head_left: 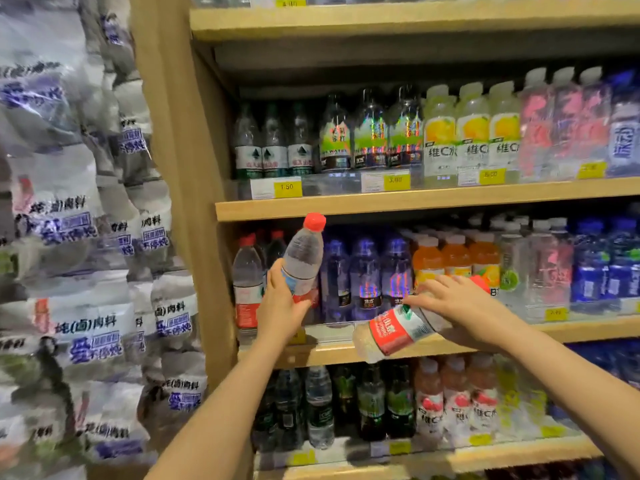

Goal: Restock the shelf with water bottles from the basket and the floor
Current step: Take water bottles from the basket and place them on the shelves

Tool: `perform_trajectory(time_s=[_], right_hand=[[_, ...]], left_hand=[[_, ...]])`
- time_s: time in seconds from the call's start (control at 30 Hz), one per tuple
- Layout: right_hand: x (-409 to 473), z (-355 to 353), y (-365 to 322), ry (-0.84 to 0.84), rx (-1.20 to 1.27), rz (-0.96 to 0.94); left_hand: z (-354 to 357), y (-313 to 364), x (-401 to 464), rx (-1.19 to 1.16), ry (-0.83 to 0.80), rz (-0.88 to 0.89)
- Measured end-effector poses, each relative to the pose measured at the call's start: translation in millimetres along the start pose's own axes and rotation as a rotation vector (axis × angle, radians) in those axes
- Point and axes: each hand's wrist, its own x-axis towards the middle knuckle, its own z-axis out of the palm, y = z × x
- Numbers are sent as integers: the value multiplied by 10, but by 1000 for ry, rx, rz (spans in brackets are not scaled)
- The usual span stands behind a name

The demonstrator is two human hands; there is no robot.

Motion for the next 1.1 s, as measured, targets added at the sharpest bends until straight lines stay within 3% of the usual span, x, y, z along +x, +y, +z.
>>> perform_trajectory(time_s=[0.3,0.57,0.8,1.03,1.1], right_hand=[[117,111,144,100,-15,-14],[203,259,212,50,22,-4],[250,370,189,-2,44,0],[240,369,165,-22,37,11],[239,347,174,-15,40,11]], left_hand=[[334,-347,188,41,91,-173],[473,-496,167,174,136,-271],[401,-447,170,592,197,42],[322,-414,148,576,181,31],[347,-280,61,448,204,103]])
